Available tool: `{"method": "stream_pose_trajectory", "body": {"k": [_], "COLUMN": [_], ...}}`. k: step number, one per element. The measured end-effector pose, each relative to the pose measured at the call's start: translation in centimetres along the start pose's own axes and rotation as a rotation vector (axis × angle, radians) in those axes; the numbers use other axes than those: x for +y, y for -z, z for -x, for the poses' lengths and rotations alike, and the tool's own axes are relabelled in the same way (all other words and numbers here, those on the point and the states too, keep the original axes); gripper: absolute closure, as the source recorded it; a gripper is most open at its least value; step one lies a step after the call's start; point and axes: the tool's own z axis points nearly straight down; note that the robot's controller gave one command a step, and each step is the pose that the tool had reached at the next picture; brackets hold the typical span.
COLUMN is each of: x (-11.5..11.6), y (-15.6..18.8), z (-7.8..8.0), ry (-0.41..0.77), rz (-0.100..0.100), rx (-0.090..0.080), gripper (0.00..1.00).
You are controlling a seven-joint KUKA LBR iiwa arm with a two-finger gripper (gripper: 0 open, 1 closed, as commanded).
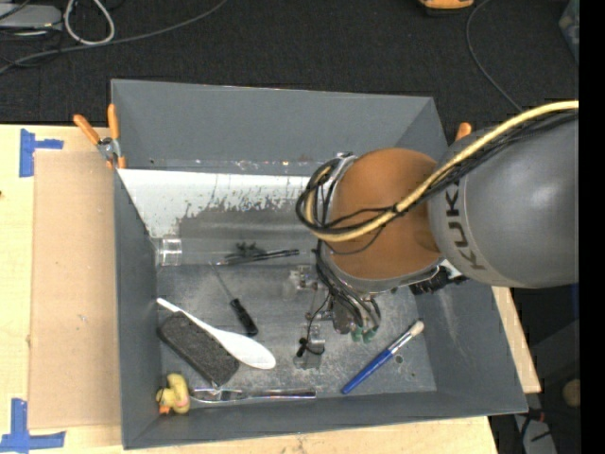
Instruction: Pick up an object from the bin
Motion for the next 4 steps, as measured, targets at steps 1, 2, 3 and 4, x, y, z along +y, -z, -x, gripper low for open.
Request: {"method": "stream_pose_trajectory", "body": {"k": [1, 2, 3, 4], "x": [7.5, 8.3, 6.3, 11.2], "y": [-9.2, -8.7, -7.9, -10.6], "z": [2.3, 3.1, 0.9, 3.7], "ry": [0.068, 0.000, -0.004, -0.244], "rz": [0.001, -0.001, 0.001, 0.003], "rx": [-0.002, 0.001, 0.001, -0.005], "gripper": [0.00, 0.00, 0.00, 0.00]}}
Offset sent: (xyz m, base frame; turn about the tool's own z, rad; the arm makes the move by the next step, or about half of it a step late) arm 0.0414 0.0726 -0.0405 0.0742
